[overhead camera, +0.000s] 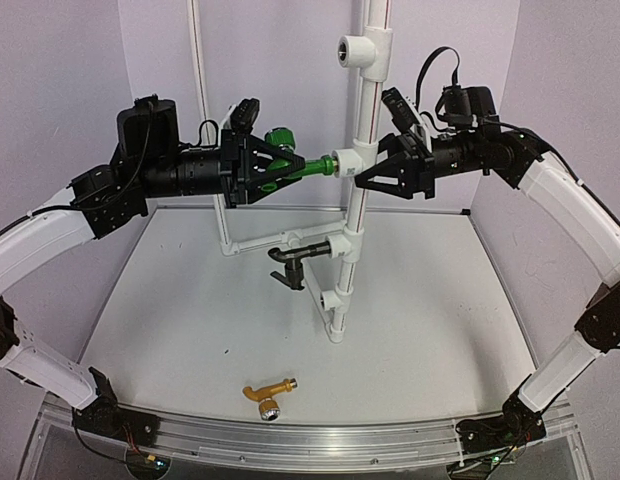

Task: Install the water faucets

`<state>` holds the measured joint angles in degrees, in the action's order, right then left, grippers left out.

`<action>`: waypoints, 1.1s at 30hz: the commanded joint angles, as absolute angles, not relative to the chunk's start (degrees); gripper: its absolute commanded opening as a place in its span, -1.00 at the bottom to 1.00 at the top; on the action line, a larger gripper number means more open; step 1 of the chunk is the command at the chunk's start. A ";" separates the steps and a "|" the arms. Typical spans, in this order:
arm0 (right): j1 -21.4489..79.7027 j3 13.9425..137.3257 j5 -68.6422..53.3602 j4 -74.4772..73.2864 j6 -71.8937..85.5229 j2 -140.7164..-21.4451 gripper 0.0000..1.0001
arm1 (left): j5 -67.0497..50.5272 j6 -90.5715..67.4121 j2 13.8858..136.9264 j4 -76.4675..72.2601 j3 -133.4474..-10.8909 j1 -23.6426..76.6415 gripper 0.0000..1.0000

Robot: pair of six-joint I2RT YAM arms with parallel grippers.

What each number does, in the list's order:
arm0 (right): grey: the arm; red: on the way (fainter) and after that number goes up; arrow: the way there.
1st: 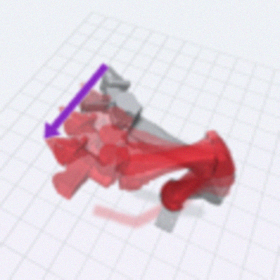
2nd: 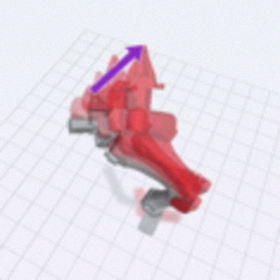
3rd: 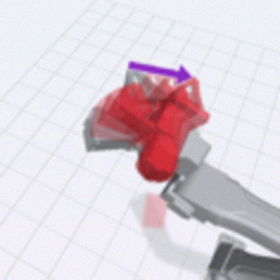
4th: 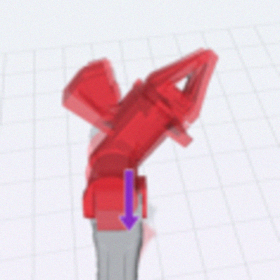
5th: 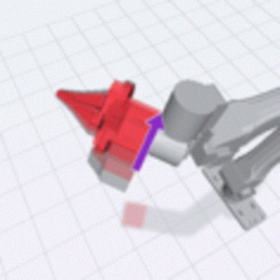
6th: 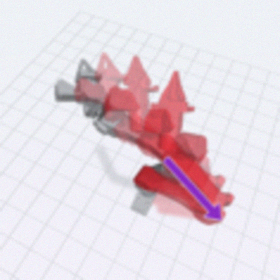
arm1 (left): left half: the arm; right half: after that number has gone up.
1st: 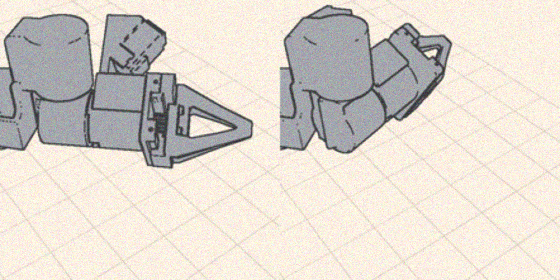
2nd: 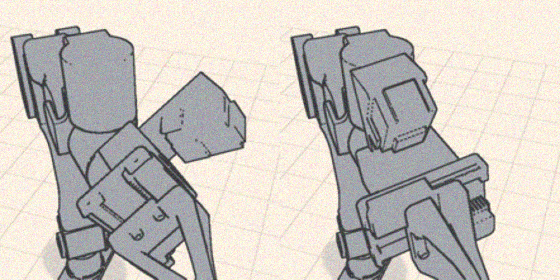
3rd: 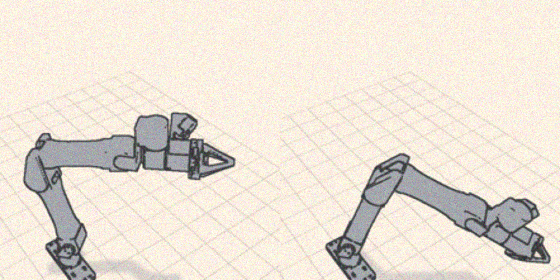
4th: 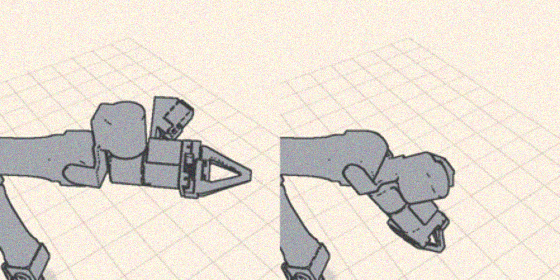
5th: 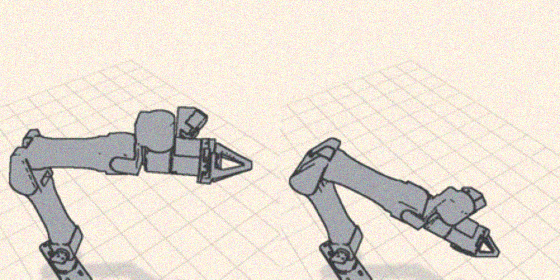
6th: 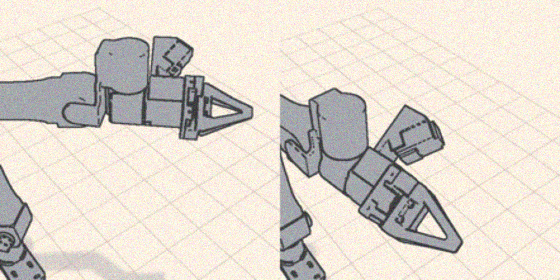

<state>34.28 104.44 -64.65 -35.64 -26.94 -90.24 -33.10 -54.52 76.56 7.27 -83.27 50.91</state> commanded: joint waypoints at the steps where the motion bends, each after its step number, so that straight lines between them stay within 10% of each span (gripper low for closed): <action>1: 36.72 103.81 -63.33 -32.26 -27.13 -90.55 -1.00 | -35.79 -56.20 78.42 5.15 -85.95 51.94 -1.00; 33: 37.36 103.15 -66.87 -32.26 -23.73 -91.05 -1.00 | -16.38 15.71 79.51 19.92 -87.71 61.23 -1.00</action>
